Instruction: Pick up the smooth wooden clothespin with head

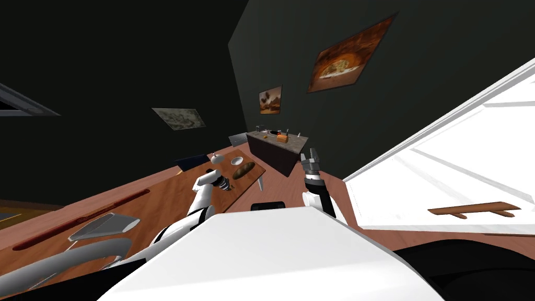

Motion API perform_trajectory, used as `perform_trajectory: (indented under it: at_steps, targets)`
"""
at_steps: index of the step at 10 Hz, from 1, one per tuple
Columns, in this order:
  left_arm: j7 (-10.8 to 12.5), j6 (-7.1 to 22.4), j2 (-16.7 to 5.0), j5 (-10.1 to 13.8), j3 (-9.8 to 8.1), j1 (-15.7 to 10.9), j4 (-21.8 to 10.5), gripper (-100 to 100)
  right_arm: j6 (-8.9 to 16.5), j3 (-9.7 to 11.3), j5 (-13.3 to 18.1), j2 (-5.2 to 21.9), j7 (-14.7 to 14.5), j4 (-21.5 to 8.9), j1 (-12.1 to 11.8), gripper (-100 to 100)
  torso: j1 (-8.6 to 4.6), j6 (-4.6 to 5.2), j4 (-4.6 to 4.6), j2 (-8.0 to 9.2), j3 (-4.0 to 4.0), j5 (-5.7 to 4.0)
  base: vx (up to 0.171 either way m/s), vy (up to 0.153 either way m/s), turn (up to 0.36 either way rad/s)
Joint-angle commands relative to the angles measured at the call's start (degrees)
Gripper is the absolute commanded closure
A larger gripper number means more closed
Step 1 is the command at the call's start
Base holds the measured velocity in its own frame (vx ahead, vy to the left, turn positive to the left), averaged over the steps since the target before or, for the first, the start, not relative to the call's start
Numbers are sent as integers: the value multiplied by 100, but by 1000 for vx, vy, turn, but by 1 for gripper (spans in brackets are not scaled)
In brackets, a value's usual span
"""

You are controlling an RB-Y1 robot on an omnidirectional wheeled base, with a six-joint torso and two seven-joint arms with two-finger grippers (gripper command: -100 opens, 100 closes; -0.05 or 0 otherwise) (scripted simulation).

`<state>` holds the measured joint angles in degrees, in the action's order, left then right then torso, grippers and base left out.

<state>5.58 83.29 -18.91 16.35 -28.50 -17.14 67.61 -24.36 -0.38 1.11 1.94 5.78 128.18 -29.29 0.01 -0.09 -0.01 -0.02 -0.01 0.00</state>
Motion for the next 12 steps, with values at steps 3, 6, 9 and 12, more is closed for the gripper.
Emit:
perform_trajectory:
  at_steps: [3, 6, 9, 12]
  targets:
    - [-30, 465, -83, 92, -125, -232, -397, -100, 0, 0, 0, 0, 0, 0, 0, 0, 1, -1, 0, 0, 0, 0, -3, 8, -92]
    - [-25, 502, -91, 94, -130, -270, -447, 0, 0, 0, 0, 0, 0, 0, -1, 0, -1, -4, 0, 0, 0, 0, -1, 3, -25]
    - [-85, 172, -411, 223, -378, -250, -990, -100, 0, 0, 0, 0, 0, 0, 1, 0, -7, 0, 3, 17, 9, -1, -47, -12, -232]
    - [-144, -156, -731, 352, -627, -231, -1573, -100, 0, 0, 0, 0, 0, 0, 1, 0, -7, -2, 6, 28, 16, -1, -69, -20, -247]
